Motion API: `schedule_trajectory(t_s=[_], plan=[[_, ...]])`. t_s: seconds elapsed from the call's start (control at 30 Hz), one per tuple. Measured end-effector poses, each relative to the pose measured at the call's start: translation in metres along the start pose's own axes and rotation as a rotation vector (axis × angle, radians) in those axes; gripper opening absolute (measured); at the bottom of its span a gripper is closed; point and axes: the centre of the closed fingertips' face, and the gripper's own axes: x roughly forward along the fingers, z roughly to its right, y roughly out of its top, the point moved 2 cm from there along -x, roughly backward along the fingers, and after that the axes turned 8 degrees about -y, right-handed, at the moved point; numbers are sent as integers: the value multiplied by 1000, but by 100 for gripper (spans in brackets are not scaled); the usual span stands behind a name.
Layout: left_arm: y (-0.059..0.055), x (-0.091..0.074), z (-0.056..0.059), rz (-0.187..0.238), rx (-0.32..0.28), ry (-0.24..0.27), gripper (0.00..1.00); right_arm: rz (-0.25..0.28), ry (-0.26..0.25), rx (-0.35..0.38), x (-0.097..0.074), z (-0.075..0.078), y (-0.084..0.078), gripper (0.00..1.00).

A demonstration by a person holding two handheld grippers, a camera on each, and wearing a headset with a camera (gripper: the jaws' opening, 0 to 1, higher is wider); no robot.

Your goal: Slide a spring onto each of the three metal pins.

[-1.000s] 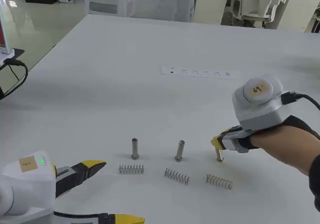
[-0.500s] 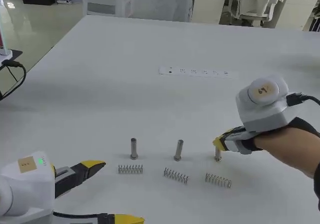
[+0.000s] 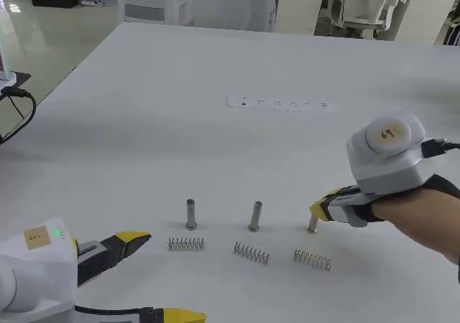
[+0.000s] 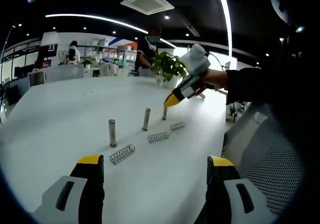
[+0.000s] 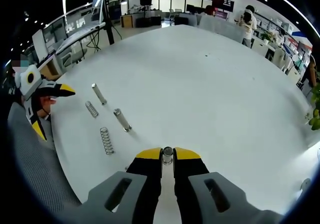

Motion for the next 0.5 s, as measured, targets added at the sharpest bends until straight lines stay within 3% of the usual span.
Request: schedule_trajectory(t_s=[0.5], plan=[[0, 0, 0, -1, 0, 0, 81, -4, 5, -24, 3, 1, -1, 6]])
